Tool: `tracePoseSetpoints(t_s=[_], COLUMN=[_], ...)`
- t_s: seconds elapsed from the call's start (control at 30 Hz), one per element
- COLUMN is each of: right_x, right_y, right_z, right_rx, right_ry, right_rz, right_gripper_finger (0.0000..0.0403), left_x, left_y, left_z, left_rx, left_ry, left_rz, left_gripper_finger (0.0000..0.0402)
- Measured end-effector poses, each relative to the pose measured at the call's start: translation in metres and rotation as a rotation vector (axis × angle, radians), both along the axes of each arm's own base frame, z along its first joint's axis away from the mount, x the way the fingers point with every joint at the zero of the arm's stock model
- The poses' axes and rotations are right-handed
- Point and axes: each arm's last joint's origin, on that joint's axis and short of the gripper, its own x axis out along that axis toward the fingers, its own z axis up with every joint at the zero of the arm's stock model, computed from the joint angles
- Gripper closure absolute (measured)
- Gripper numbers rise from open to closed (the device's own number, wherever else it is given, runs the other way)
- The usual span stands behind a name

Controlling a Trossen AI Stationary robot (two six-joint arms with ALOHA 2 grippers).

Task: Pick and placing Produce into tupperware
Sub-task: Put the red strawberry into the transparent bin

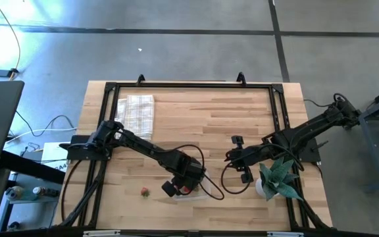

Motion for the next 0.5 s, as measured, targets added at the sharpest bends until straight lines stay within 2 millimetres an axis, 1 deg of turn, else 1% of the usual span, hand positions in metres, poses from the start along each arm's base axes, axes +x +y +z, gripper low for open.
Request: tracePoseSetpoints(t_s=[0.13,0.23,0.33,0.5], right_x=[0.000,0.000,0.000,0.000], right_y=[0.000,0.000,0.000,0.000], right_z=[0.000,0.000,0.000,0.000], right_rx=[0.000,0.000,0.000,0.000], right_ry=[0.000,0.000,0.000,0.000], right_rz=[0.000,0.000,0.000,0.000], right_gripper_finger=[0.0313,0.0313,0.0313,0.0313], left_x=[0.000,0.000,0.000,0.003], left_y=[0.000,0.000,0.000,-0.001], left_z=[0.000,0.000,0.001,0.020], left_rx=[-0.005,-0.005,-0.005,-0.005], left_ry=[0.002,0.002,0.005,0.019], left_rz=[-0.002,-0.002,-0.002,-0.004], left_gripper_finger=[0.0286,0.0287,0.0296,0.0315])
